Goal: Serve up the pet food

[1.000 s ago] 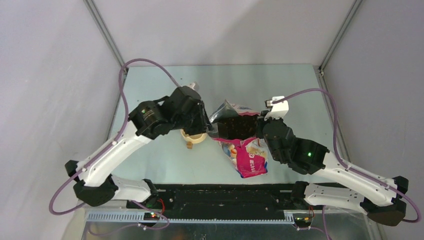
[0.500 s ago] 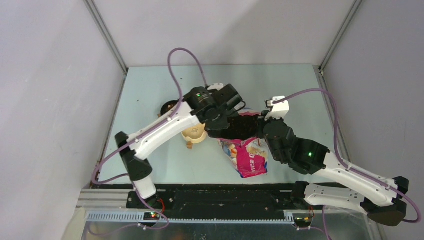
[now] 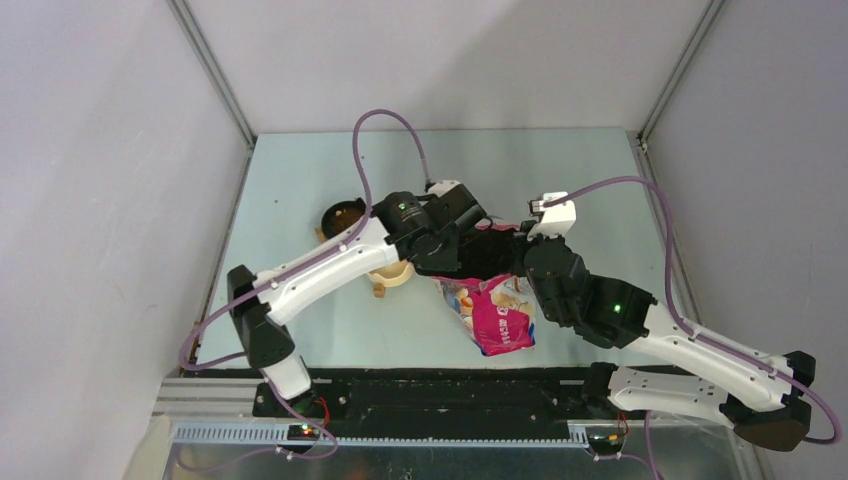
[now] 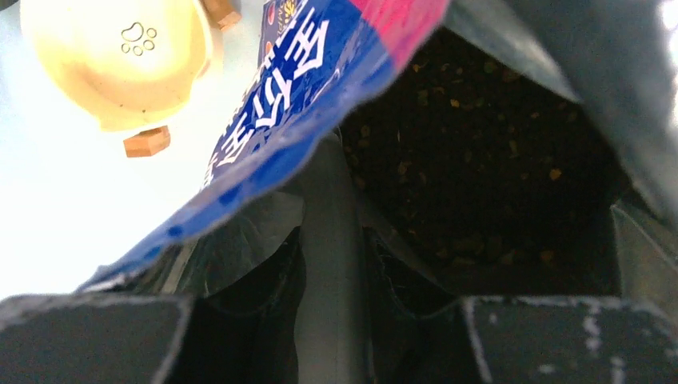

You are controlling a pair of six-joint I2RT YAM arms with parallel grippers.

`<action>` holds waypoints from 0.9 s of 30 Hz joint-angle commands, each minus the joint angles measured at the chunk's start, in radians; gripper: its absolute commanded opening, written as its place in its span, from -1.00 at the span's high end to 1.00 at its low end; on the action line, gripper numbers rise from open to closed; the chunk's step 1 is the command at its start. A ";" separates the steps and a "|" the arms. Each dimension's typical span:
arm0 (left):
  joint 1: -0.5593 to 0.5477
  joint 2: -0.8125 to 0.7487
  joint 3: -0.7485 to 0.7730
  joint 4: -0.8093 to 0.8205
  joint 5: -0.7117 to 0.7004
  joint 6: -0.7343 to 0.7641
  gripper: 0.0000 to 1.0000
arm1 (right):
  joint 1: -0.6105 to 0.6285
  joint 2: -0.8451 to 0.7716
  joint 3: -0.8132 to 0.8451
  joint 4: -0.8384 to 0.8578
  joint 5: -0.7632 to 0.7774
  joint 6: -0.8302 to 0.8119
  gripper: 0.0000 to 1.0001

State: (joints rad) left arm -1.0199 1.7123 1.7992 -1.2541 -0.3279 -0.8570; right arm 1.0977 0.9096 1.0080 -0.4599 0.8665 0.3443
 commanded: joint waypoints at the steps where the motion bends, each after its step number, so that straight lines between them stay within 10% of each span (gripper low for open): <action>1: 0.009 -0.076 -0.153 0.222 0.090 0.075 1.00 | 0.000 -0.023 0.026 0.043 0.028 0.019 1.00; 14: 0.153 -0.362 -0.683 0.855 0.426 -0.028 1.00 | -0.006 -0.089 -0.011 0.083 0.008 0.016 1.00; 27: 0.159 -0.541 -0.746 0.868 0.451 -0.055 1.00 | -0.016 -0.079 -0.015 0.093 0.029 0.005 1.00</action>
State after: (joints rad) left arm -0.8642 1.2785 1.0462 -0.4808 -0.0380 -0.8585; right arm 1.1046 0.8776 0.9707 -0.4034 0.7769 0.3840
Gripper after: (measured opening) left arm 0.314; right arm 0.009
